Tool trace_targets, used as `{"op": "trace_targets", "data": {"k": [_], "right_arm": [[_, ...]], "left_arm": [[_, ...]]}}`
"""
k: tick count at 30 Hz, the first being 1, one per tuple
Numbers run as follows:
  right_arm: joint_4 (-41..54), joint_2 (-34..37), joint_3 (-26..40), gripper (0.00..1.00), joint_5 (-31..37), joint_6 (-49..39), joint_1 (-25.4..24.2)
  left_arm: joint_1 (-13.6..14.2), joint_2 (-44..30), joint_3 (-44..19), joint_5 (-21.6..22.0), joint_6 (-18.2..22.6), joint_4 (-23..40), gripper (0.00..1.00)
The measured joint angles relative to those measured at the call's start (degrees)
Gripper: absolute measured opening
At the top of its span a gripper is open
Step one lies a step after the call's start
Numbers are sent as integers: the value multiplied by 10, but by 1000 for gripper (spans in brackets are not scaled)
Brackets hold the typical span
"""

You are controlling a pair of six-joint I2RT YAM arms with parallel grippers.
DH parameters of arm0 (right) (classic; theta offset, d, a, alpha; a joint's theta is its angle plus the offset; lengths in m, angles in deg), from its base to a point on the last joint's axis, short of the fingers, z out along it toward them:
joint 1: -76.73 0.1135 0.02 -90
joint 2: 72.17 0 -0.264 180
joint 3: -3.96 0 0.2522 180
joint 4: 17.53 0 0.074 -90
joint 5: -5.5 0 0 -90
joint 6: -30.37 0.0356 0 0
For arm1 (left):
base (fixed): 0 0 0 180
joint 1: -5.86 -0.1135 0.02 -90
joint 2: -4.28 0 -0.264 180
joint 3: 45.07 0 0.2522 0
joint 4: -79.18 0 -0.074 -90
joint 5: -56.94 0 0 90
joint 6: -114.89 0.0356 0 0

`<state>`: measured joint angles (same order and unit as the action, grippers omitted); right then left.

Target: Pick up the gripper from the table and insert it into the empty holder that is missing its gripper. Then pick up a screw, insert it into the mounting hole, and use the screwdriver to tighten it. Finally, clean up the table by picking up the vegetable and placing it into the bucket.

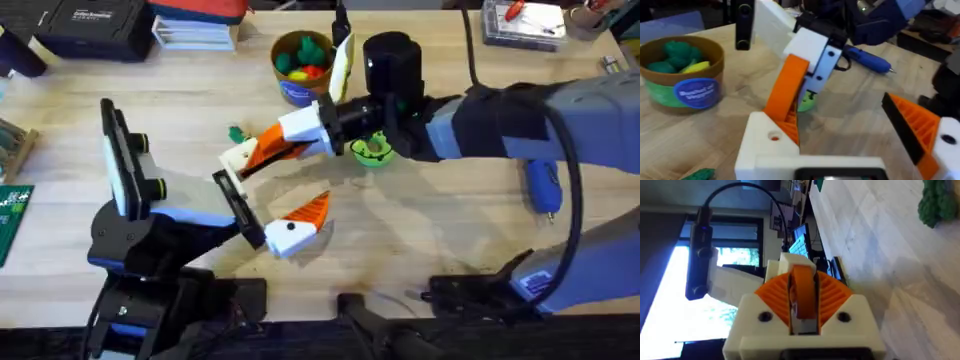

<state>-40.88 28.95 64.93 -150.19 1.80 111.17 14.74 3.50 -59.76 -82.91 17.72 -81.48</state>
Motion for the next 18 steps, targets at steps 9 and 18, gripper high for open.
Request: {"op": "trace_targets", "data": {"k": [9,18], "right_arm": [[7,2,0,338,-8,-11,1],[11,5,0,517,-18,-19,-2]], "left_arm": [[2,0,0,-3,10,0,985],[2,1,0,-9,18,0,986]]}}
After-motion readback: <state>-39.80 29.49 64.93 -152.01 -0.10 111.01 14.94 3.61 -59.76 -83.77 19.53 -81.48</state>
